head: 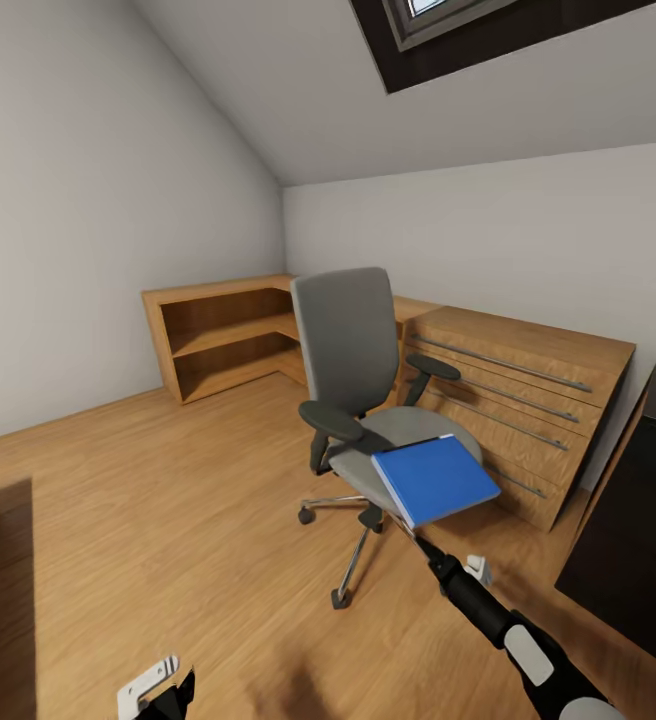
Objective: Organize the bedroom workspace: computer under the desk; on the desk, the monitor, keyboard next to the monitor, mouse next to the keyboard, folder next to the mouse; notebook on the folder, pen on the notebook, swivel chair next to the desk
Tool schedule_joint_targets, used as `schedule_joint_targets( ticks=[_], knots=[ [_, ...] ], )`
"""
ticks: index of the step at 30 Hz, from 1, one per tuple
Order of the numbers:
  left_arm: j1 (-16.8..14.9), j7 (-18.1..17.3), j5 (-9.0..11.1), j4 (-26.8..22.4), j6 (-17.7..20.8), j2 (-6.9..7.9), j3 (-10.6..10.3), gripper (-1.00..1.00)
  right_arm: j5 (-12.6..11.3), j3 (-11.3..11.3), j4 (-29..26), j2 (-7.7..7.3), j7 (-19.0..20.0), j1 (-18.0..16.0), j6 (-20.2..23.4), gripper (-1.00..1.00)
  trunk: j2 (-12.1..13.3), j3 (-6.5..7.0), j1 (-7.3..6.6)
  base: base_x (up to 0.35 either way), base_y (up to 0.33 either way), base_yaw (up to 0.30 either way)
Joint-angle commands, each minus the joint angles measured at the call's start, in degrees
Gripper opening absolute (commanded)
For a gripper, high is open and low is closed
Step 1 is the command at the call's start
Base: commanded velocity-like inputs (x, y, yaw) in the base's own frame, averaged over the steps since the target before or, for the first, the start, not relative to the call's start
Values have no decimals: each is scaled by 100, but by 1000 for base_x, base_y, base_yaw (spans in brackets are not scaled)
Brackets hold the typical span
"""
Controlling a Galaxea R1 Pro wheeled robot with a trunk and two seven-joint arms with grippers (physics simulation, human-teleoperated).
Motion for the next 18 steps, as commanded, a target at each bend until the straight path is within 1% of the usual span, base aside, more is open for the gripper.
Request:
schedule_joint_targets(
  ticks=[1,5,10,18],
  knots=[
    [-1,30,30,23,52,6,-13,100,-43,-16,36,7,17,-4,21,100,-2,-6,-1,0,0,0],
    [-1,25,18,151,175,10,-17,100,-40,-15,140,15,17,-4,-103,100,-2,-6,-1,0,0,0],
    [-1,23,14,309,203,11,-18,100,-37,-15,180,18,17,-4,-134,100,-2,-6,-1,0,0,0],
    [-1,15,13,315,205,11,-19,100,-40,-11,192,19,21,-4,-140,100,-2,-6,-1,1,0,0]
  ],
)
